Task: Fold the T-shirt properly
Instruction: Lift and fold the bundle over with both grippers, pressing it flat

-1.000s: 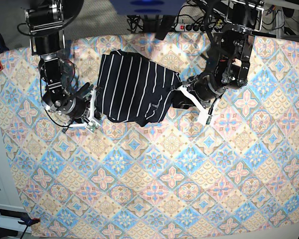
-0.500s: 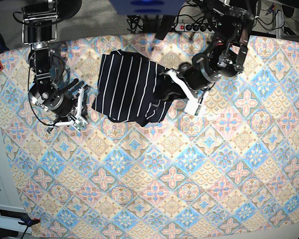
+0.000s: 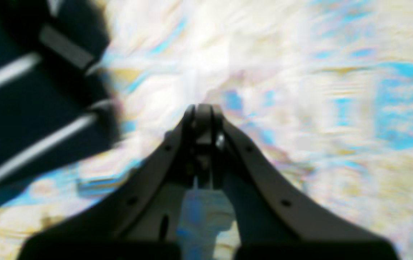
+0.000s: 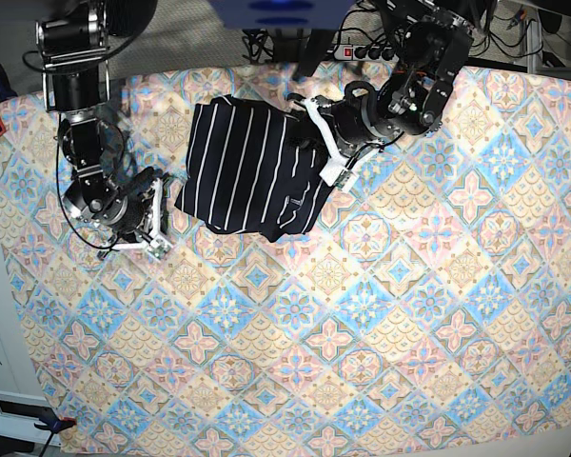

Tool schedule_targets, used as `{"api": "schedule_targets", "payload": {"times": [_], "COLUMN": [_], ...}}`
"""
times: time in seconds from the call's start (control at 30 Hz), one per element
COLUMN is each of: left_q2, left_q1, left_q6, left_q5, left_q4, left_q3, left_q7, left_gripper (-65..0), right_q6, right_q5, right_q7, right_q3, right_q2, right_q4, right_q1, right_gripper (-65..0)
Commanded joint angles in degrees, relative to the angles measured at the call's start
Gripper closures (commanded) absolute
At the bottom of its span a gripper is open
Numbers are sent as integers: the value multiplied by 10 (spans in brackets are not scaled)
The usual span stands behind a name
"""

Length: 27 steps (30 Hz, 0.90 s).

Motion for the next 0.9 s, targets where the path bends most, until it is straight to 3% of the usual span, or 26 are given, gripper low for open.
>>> {"api": "schedule_targets", "payload": {"times": [0.0,0.17,0.43,0.67,0.87], "left_q2": [5,14,44,44,49], "left_q1": [-20,-74,-132,-165,-180], "left_q6": [-2,-2,-2,-2,-5], "left_q5": [-9,-10,-9,-9,75], "left_q4": [-7,-79,-187,-230,-225], "left_q3": [7,49,53,53,52], "left_q7": [-10,-15,-52,-66,-70], "left_gripper": [-66,-64,-64,-64,-64], "right_q6": [1,1,1,1,1], "right_q5": [9,9,9,10,11], "right_q7": [13,13,12,14,13], "right_q3": [-2,-8,-15,5,57], "right_q2": [5,16,41,49,38], "right_q4": [13,31,92,115,110], "right_q1": [9,-15,-78,-89,-59], "right_gripper": [-1,0,0,0,0]}}
